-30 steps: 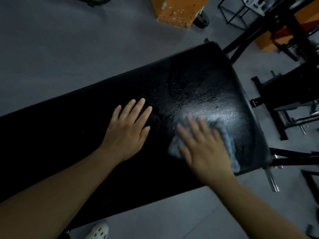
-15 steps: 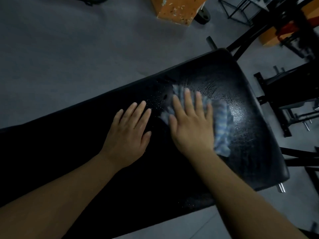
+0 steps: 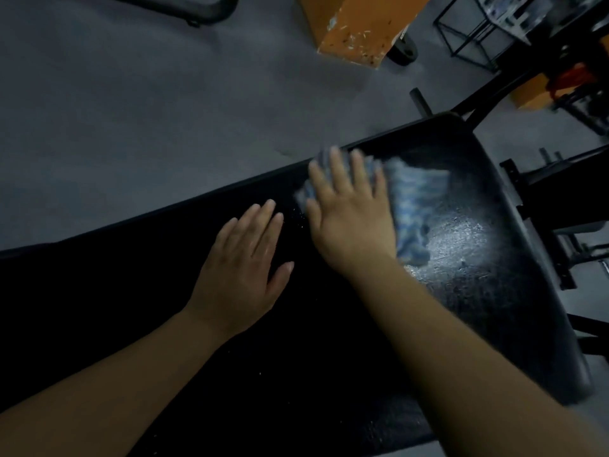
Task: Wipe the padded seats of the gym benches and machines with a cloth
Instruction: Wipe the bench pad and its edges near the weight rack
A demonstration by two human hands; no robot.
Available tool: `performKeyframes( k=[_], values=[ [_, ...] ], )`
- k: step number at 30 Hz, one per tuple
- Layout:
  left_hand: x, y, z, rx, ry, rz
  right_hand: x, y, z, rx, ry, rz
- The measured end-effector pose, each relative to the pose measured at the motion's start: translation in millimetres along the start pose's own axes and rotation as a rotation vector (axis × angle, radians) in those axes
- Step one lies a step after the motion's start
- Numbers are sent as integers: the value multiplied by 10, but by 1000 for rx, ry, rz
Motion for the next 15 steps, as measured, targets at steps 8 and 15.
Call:
performKeyframes(
  k=[8,15],
  values=[
    [-3,-142,-31,5,-51,-33,102,281,-93,-8,-10,53],
    [-138,-342,-19,7,-85,-132,-530,-494,140,33,-57,-217]
  ],
)
Point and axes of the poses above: each hand's wrist, its own x-axis towards the middle knuckle, its own z-axis out of the palm, y = z × x, the point moved 8 cm from there along x, towards the middle knuckle, and after that the axes turned 9 degrees about -z, right-handed, at the moved point
